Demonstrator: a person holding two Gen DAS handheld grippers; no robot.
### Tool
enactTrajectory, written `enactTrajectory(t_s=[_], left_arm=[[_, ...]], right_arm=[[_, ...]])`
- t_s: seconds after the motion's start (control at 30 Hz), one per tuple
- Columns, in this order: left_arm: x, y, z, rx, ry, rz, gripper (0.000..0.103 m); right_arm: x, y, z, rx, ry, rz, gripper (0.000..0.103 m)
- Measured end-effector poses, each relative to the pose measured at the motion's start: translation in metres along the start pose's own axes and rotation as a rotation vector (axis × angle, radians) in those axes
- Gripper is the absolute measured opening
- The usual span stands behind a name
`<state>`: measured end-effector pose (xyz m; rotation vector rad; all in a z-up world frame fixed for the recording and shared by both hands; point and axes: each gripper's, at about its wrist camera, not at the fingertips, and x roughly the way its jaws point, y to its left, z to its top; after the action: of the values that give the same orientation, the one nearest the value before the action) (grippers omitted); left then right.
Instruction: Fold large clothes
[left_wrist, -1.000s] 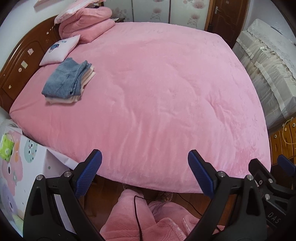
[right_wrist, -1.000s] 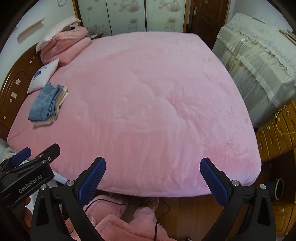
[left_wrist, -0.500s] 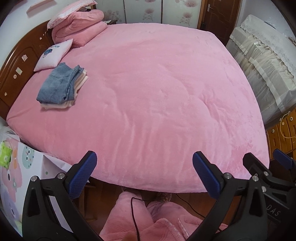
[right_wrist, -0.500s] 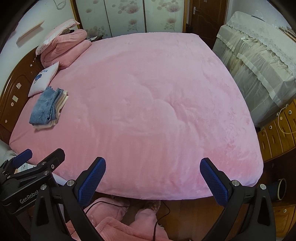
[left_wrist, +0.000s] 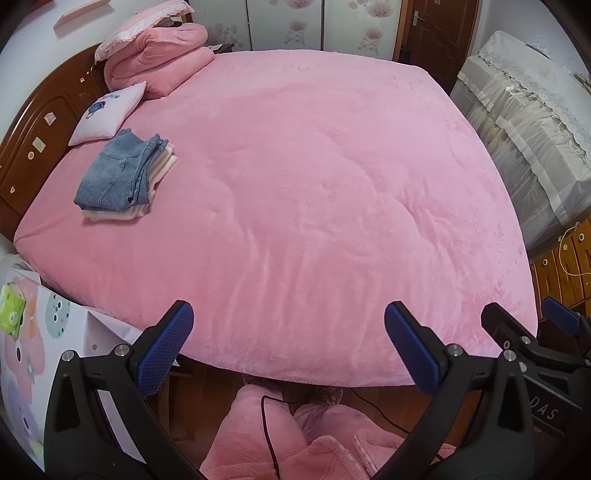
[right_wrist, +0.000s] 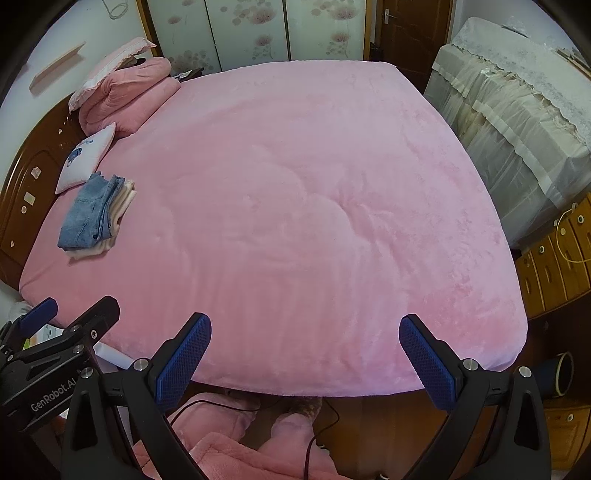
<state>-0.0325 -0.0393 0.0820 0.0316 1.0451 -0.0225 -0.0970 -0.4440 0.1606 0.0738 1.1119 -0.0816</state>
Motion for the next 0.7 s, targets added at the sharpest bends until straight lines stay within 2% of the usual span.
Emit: enactTrajectory(t_s=[0.7], left_arm=[[0.003, 0.005, 0.0, 0.009, 0.0, 0.007, 0.102]], right_arm=[[0.005, 0.006, -0.006, 0.006, 0.002, -0.004, 0.103]])
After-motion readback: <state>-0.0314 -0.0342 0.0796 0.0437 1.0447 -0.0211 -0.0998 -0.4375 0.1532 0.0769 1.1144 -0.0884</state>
